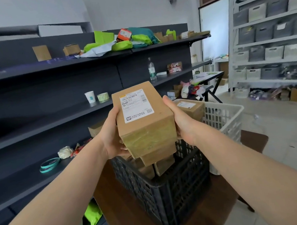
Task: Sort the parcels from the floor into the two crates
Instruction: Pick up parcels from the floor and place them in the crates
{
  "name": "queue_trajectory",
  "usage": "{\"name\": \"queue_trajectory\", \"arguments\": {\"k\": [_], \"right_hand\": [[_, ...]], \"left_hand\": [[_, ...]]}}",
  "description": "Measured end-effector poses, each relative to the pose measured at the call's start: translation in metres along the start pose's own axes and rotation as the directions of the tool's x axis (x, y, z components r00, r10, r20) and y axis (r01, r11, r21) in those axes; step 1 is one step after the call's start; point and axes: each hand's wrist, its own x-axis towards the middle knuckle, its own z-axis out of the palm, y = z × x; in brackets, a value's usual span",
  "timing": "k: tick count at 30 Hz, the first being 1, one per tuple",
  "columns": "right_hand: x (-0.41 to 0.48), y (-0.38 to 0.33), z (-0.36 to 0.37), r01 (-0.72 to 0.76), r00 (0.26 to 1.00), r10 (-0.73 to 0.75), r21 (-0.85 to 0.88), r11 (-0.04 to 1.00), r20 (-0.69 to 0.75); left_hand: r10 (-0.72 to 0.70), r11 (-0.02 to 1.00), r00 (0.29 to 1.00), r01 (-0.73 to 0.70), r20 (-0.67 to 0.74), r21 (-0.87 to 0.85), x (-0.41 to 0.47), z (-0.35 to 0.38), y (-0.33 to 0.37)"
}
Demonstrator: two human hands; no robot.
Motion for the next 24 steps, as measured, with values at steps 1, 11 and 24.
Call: {"name": "queue_trajectory", "arguments": {"k": [1,11,24], "right_hand": [[0.012,-0.002,-0.004,-0.010,1.000,0.010,0.015,1.000,0.000],[0.126,-0.018,-0.013,-0.088,0.976,0.062,0.121,0.989,0.210],[0.283,-0.016,-0.063,-0.160,0.906,0.140,0.017,0.987,0.399]], "left_hand": [[-0.005,1.000,1.000,0.005,-0.009,0.003,0.009,0.004,0.004],[-0.019,0.996,0.978,0.000,-0.208,-0.092,0.080,0.017,0.022],[-0.140,0.974,0.883,0.040,-0.449,-0.223,0.194,0.062,0.032]]}}
